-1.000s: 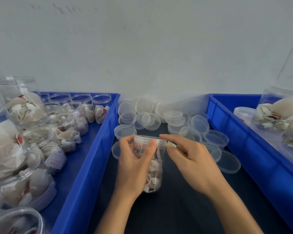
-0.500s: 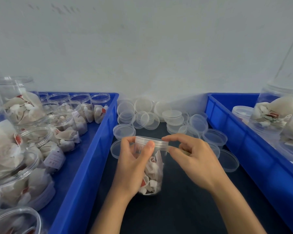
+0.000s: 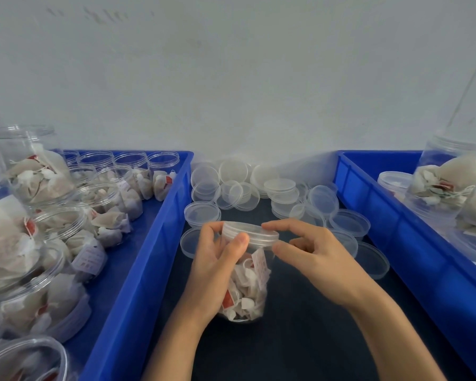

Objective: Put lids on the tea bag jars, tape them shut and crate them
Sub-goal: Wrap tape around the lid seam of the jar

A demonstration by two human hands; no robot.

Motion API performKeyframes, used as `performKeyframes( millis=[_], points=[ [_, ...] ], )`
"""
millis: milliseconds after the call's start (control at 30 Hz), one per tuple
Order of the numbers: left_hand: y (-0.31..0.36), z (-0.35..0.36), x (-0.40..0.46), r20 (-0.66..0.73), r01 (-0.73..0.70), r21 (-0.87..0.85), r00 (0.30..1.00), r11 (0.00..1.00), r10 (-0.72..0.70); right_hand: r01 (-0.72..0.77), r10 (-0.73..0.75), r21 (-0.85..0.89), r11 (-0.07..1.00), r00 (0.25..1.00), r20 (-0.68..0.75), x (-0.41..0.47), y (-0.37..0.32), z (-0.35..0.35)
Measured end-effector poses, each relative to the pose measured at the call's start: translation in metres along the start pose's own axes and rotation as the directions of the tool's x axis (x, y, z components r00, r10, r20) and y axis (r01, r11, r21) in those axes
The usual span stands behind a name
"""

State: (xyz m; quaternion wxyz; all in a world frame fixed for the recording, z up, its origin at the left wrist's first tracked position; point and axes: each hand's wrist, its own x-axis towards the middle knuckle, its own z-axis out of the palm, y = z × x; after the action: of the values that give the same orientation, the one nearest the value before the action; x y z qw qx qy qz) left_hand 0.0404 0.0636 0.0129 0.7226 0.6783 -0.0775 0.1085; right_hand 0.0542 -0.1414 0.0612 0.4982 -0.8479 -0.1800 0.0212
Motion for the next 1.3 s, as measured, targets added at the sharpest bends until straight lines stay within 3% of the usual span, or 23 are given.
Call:
performKeyframes(
  millis=[100,200,300,433,533,667,900,1300],
  points=[
    [-0.002,0.001,-0.001,0.007,0.007,0.017,1.000,1.000,-0.007,-0.008,0.007,-0.019,1.000,1.000,-0.018,0.000,0.001,0.001],
    [-0.002,0.004,-0.002,-0.064,-0.031,0.168,0.997,0.985,0.043,-0.012,0.010,-0.035,0.999,0.998,-0.057,0.000,0.001,0.004],
    [0.001,0.004,-0.003,-0.168,-0.070,0.426,0.974,0.902,0.155,0.011,-0.017,-0.082,0.997,0.997,-0.078,-0.001,-0.002,0.008],
    [0.005,0.006,-0.009,-0.258,-0.049,0.567,0.937,0.822,0.234,0.019,-0.034,-0.147,0.989,0.994,-0.100,-0.001,-0.003,0.013],
    [0.008,0.011,-0.012,-0.242,-0.073,0.623,0.929,0.779,0.280,0.051,-0.080,-0.198,0.979,0.987,-0.137,-0.002,-0.005,0.017],
    [0.008,0.016,-0.012,-0.218,-0.062,0.560,0.951,0.826,0.219,0.069,-0.110,-0.247,0.966,0.982,-0.154,-0.004,-0.006,0.023],
    [0.002,0.013,-0.008,-0.241,-0.037,0.402,0.960,0.915,0.145,0.064,-0.078,-0.177,0.982,0.994,-0.077,-0.002,-0.005,0.018],
    [-0.002,0.008,-0.005,-0.197,-0.062,0.264,0.973,0.962,0.117,0.050,-0.061,-0.125,0.991,0.995,-0.083,0.001,0.001,0.009]
  ],
)
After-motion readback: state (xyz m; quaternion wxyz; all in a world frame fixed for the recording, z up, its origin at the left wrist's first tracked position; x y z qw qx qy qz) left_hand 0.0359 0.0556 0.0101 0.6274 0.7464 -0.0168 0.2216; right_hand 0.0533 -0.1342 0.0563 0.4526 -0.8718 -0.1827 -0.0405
